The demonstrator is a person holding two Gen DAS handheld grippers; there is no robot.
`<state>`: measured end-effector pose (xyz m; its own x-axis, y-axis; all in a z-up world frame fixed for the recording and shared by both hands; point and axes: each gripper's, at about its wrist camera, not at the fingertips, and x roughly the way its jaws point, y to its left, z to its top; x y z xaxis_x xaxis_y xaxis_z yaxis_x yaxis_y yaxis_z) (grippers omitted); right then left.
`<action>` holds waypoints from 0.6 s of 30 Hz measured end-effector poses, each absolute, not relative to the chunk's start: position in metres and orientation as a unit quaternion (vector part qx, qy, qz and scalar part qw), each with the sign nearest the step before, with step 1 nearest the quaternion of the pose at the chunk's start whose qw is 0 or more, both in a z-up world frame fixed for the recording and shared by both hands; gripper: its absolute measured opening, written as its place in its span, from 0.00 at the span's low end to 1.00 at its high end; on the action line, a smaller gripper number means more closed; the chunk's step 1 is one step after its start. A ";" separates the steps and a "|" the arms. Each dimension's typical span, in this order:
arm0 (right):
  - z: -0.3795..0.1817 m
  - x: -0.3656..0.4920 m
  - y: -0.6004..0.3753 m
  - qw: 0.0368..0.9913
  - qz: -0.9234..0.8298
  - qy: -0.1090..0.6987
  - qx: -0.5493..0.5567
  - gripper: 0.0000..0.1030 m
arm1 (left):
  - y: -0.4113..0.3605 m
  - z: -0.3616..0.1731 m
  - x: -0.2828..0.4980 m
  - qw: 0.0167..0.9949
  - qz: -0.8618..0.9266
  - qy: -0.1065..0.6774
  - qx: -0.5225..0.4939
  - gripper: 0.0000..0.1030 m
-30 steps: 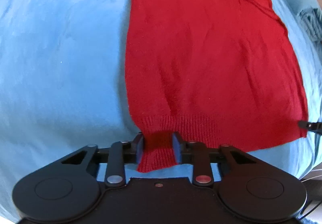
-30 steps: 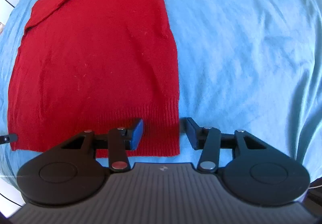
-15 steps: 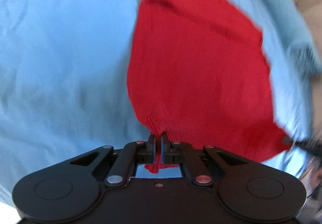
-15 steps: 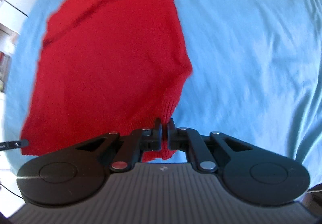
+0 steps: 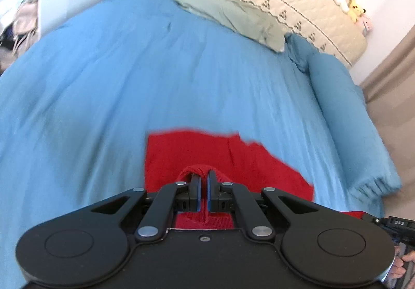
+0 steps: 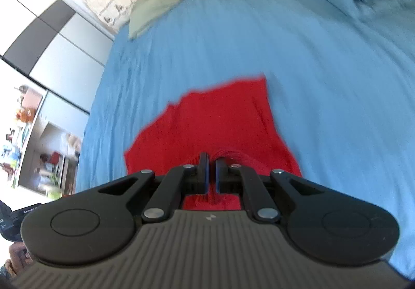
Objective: Fold small clothes
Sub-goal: 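Grasp the hem with the left tool while the right tool grasps the hem, then fold the hem up toward the collar with both tools and release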
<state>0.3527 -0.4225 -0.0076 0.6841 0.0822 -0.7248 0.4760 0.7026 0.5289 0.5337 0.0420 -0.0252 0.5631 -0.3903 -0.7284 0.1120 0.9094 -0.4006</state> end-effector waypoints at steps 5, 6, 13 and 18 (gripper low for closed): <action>-0.053 0.440 -0.461 0.840 -0.140 0.370 0.372 0.19 | 0.006 -0.087 0.611 0.881 -0.119 0.435 -0.144 0.04; -0.067 0.455 -0.467 0.839 -0.146 0.369 0.373 0.19 | 0.007 -0.099 0.620 0.880 -0.112 0.438 -0.144 0.04; -0.143 0.521 -0.493 0.834 -0.168 0.380 0.363 0.19 | -0.003 -0.156 0.666 0.870 -0.053 0.465 -0.158 0.04; -0.169 0.539 -0.503 0.831 -0.173 0.392 0.356 0.19 | -0.016 -0.161 0.682 0.867 -0.039 0.476 -0.139 0.05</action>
<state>0.5394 -0.5026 -0.1691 0.6325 -0.0090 -0.7745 0.5667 0.6871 0.4548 0.6815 -0.0162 -0.1607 0.5433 -0.1998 -0.8154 -0.0655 0.9582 -0.2784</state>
